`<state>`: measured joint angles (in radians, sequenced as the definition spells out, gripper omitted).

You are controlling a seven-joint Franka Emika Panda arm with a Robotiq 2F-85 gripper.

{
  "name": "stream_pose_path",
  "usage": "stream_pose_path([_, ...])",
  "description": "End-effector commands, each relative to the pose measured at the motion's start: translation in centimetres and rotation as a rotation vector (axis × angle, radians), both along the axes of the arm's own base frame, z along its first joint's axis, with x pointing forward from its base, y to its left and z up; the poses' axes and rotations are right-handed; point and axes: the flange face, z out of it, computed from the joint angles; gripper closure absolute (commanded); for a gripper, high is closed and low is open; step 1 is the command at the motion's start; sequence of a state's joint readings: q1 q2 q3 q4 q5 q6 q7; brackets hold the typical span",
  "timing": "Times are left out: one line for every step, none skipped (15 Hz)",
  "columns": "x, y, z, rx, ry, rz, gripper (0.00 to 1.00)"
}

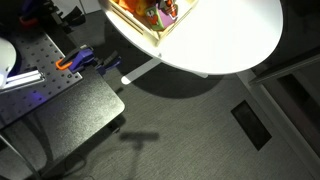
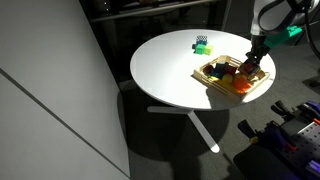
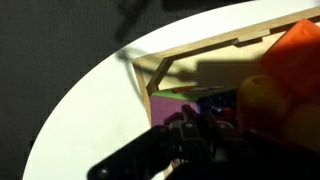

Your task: Shift the cube-shaped toy to the table

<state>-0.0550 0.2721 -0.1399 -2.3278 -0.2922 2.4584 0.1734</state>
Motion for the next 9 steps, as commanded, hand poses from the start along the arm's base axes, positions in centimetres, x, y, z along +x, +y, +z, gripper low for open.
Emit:
stream_pose_path([0.3, -0.6, 3.1, 0.014, 0.000, -0.045, 1.00])
stream_pose_path([0.3, -0.7, 3.7, 0.015, -0.004, -0.055, 0.99])
stream_pose_path([0.3, -0.9, 4.6, 0.017, -0.009, -0.066, 0.97])
stream_pose_path([0.3, -1.1, 5.4, 0.015, -0.018, -0.079, 0.96])
stream_pose_path([0.4, -1.4, 6.2, 0.010, -0.030, -0.091, 0.97])
stream_pose_path([0.6, -1.8, 6.8, 0.006, -0.038, -0.103, 0.96])
stream_pose_path([0.8, -2.3, 7.3, -0.002, -0.049, -0.120, 0.96])
stream_pose_path([1.0, -2.9, 7.7, -0.007, -0.058, -0.137, 0.96])
stream_pose_path([1.3, -3.5, 7.8, -0.017, -0.070, -0.164, 0.97])
